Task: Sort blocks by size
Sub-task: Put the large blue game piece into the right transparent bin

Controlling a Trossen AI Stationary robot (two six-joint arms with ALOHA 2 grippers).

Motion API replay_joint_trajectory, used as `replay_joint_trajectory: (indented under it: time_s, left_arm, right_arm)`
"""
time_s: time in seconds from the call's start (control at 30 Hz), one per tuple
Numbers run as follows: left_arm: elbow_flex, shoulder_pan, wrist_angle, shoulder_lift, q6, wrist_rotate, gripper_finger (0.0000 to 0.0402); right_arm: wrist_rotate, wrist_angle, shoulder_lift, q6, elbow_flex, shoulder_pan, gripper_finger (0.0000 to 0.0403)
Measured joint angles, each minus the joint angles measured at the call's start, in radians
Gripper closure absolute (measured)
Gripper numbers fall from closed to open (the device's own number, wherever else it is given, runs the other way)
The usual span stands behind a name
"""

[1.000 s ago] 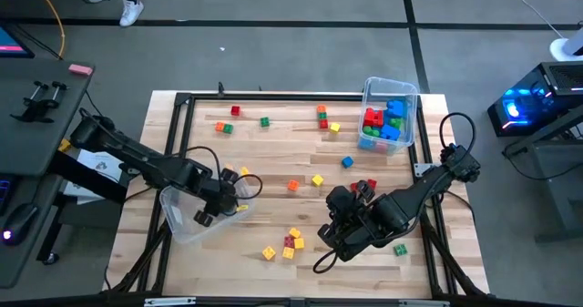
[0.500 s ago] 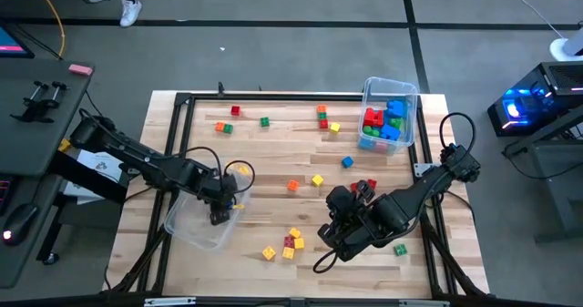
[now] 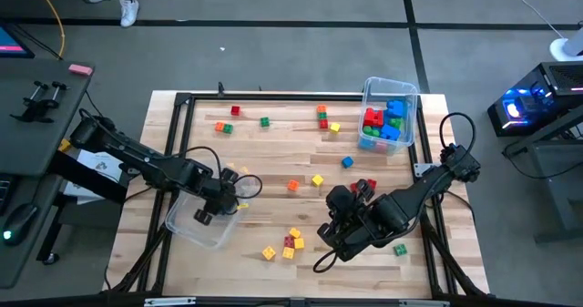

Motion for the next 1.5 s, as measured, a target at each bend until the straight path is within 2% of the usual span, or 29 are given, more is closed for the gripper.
replay_joint_trajectory:
  time_s: [0.27, 0.53, 0.9, 1.27, 1.37, 1.5]
  left_arm:
    - [0.023, 0.000, -0.065, -0.001, 0.037, 0.053, 0.0207]
    - [0.036, 0.000, 0.027, 0.000, -0.050, -0.124, 0.0193]
    - [0.036, 0.001, 0.041, 0.000, -0.066, -0.116, 0.0190]
    - [0.035, 0.066, 0.036, 0.003, -0.112, -0.088, 0.0098]
    - [0.035, 0.072, 0.036, 0.003, -0.111, -0.127, 0.0075]
    - [0.035, 0.072, 0.006, 0.003, -0.091, -0.163, 0.0067]
  right_arm:
    - [-0.004, 0.000, 0.000, 0.000, 0.000, 0.000, 0.0402]
    - [-0.007, 0.000, 0.000, 0.008, 0.000, 0.000, 0.0402]
    - [-0.031, 0.016, 0.000, 0.011, 0.000, 0.000, 0.0402]
    - [-0.031, 0.032, 0.000, 0.010, 0.000, 0.000, 0.0402]
    - [-0.031, 0.032, 0.000, 0.009, 0.000, 0.000, 0.0402]
    - [-0.034, 0.034, 0.000, 0.009, 0.000, 0.000, 0.0402]
